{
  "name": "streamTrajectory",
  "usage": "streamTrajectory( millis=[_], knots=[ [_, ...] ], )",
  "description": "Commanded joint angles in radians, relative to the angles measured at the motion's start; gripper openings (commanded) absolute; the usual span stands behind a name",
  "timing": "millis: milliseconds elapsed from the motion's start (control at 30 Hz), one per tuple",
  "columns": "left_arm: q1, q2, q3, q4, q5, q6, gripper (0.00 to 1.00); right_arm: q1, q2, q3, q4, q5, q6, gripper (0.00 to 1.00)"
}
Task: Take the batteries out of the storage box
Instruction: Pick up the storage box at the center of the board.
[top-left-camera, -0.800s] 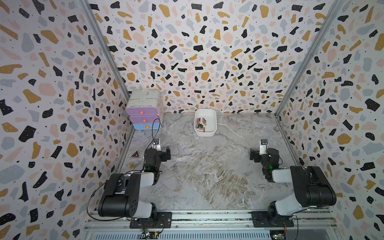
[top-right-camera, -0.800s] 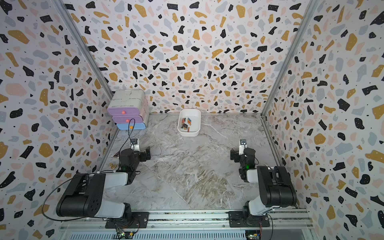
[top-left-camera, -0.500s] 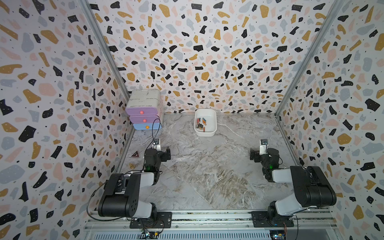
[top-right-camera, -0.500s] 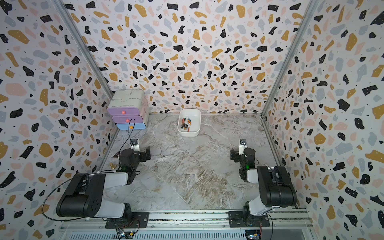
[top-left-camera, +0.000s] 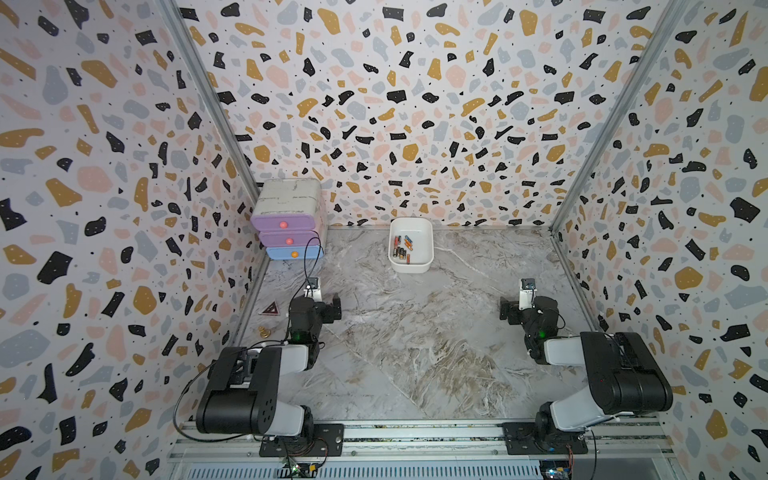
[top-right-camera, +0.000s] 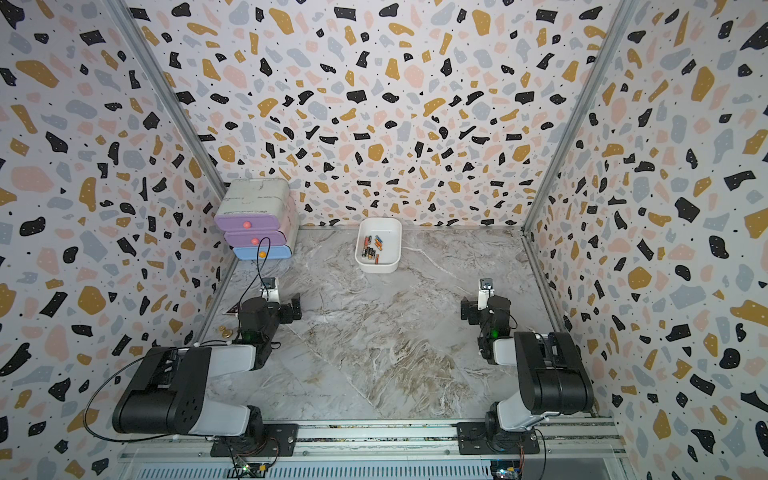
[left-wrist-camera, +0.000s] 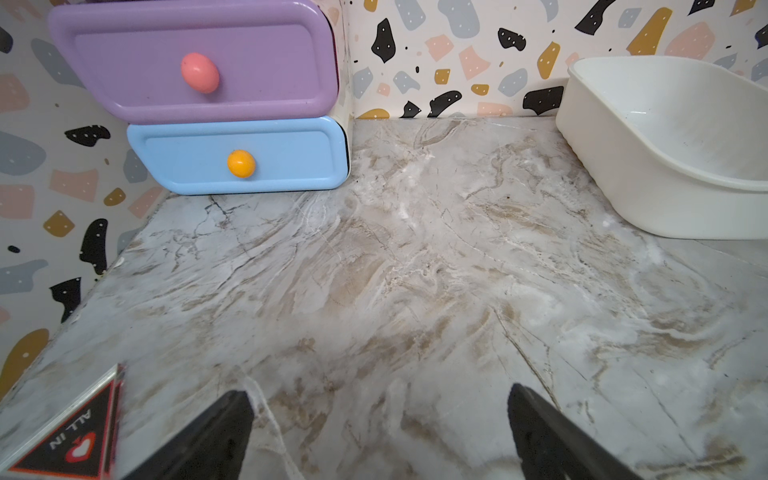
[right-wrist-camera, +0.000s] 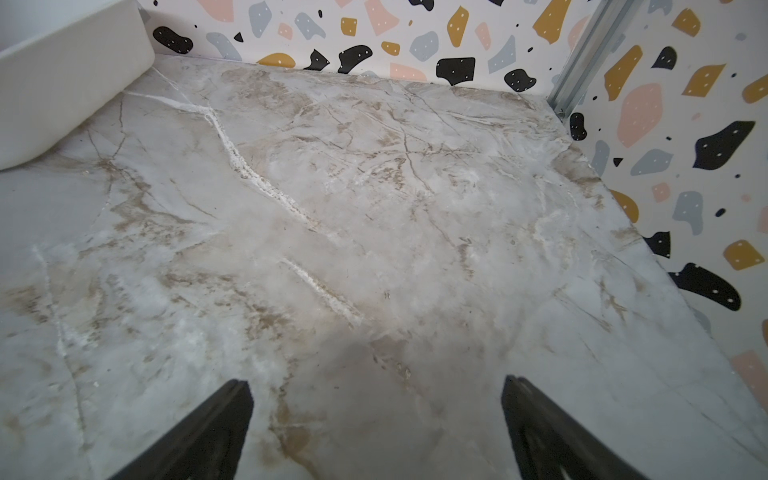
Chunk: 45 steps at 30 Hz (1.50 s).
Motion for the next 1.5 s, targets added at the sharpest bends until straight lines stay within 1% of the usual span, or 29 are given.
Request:
streamTrajectory(
  millis=[0,67,133,167,200,233,267,300,333,367,433,467,533,567,600,633,700,733,833,900,1000,1133,1233,1333,1400,1467],
  knots=[
    [0.005,-0.006,0.005,0.012,-0.001,0.003,1.00,0.005,-0.006,0.022,-0.012,-0.004,-0.004,0.99],
    [0.034,0.003,0.018,0.000,0.043,-0.018,1.00,0.004,-0.008,0.019,-0.008,-0.007,-0.003,0.99],
    [0.034,-0.019,-0.005,0.038,0.023,-0.020,1.00,0.001,-0.015,0.016,0.000,-0.014,-0.002,0.99],
    [0.023,-0.071,-0.012,0.013,-0.008,-0.012,1.00,0.001,-0.060,0.046,-0.091,-0.019,-0.007,0.99],
    [0.001,-0.172,0.012,-0.108,-0.053,-0.007,1.00,0.002,-0.122,0.104,-0.251,-0.020,-0.009,0.99],
    [-0.034,-0.294,0.070,-0.297,-0.164,-0.045,1.00,0.001,-0.187,0.193,-0.440,-0.015,0.007,0.98],
    [-0.040,-0.378,0.129,-0.443,-0.203,-0.116,1.00,0.002,-0.228,0.265,-0.555,-0.014,0.041,0.98],
    [-0.041,-0.443,0.168,-0.497,-0.187,-0.165,1.00,0.002,-0.263,0.337,-0.637,-0.057,0.063,0.96],
    [-0.045,-0.468,0.217,-0.516,-0.136,-0.193,1.00,0.004,-0.279,0.411,-0.716,-0.120,0.095,0.95],
    [-0.047,-0.462,0.286,-0.567,-0.103,-0.215,1.00,0.006,-0.274,0.481,-0.785,-0.170,0.128,0.94],
    [-0.050,-0.378,0.569,-0.861,-0.049,-0.258,1.00,0.023,-0.198,0.675,-1.034,-0.297,0.185,0.91],
    [-0.053,-0.328,0.676,-0.954,-0.002,-0.267,1.00,0.037,-0.160,0.754,-1.127,-0.334,0.194,0.90],
    [-0.054,-0.197,0.903,-1.173,0.090,-0.339,1.00,0.073,-0.084,0.882,-1.283,-0.423,0.198,0.91],
    [-0.054,-0.139,0.984,-1.246,0.150,-0.356,1.00,0.088,-0.045,0.927,-1.348,-0.462,0.191,0.91],
    [-0.061,-0.075,1.060,-1.307,0.223,-0.362,1.00,0.107,-0.001,0.994,-1.428,-0.494,0.183,0.92],
    [-0.070,-0.014,1.126,-1.364,0.268,-0.364,0.99,0.127,0.041,1.057,-1.498,-0.531,0.171,0.93],
    [-0.089,0.087,1.220,-1.467,0.292,-0.361,0.95,0.175,0.117,1.171,-1.623,-0.580,0.143,0.94],
    [-0.096,0.135,1.270,-1.525,0.302,-0.350,0.90,0.206,0.159,1.227,-1.673,-0.584,0.136,0.94],
    [-0.122,0.276,1.405,-1.678,0.308,-0.318,0.86,0.281,0.278,1.359,-1.769,-0.586,0.132,0.94],
    [-0.146,0.366,1.472,-1.742,0.311,-0.292,0.84,0.315,0.355,1.436,-1.800,-0.575,0.150,0.94],
    [-0.178,0.475,1.556,-1.800,0.266,-0.256,0.84,0.348,0.452,1.540,-1.806,-0.516,0.177,0.93],
    [-0.191,0.576,1.626,-1.775,0.277,-0.258,0.85,0.352,0.606,1.708,-1.832,-0.437,0.218,0.89],
    [-0.203,0.658,1.719,-1.790,0.298,-0.262,0.86,0.352,0.718,1.858,-1.873,-0.397,0.232,0.88],
    [-0.229,0.731,1.804,-1.777,0.292,-0.247,0.86,0.352,0.773,1.959,-1.874,-0.333,0.240,0.89],
    [-0.235,0.758,1.831,-1.736,0.294,-0.264,0.86,0.352,0.818,2.032,-1.877,-0.295,0.240,0.91],
    [-0.234,0.795,1.864,-1.708,0.295,-0.290,0.87,0.352,0.877,2.119,-1.898,-0.286,0.238,0.92]
  ],
)
